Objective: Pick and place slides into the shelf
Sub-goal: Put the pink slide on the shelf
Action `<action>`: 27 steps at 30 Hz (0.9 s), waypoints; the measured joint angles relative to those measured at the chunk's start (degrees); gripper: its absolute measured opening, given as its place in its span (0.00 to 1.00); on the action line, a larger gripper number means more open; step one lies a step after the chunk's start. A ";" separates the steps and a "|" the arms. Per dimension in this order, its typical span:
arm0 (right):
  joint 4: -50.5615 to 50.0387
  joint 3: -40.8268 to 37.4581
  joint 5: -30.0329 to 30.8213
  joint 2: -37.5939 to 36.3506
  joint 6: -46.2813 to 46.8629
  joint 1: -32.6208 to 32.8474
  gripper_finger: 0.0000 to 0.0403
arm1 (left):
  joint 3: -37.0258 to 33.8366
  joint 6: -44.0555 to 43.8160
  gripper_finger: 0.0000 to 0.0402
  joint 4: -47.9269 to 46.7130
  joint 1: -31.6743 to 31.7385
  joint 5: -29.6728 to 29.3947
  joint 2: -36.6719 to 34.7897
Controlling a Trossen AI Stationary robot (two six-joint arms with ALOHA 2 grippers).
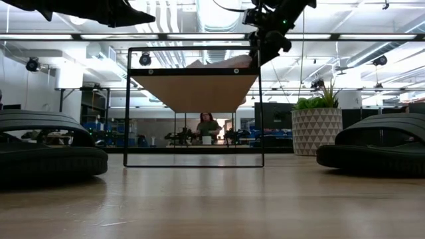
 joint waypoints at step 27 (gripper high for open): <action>-5.61 3.36 -2.50 3.90 -0.44 1.51 0.77 | -0.06 0.07 0.53 -0.13 0.00 0.00 0.91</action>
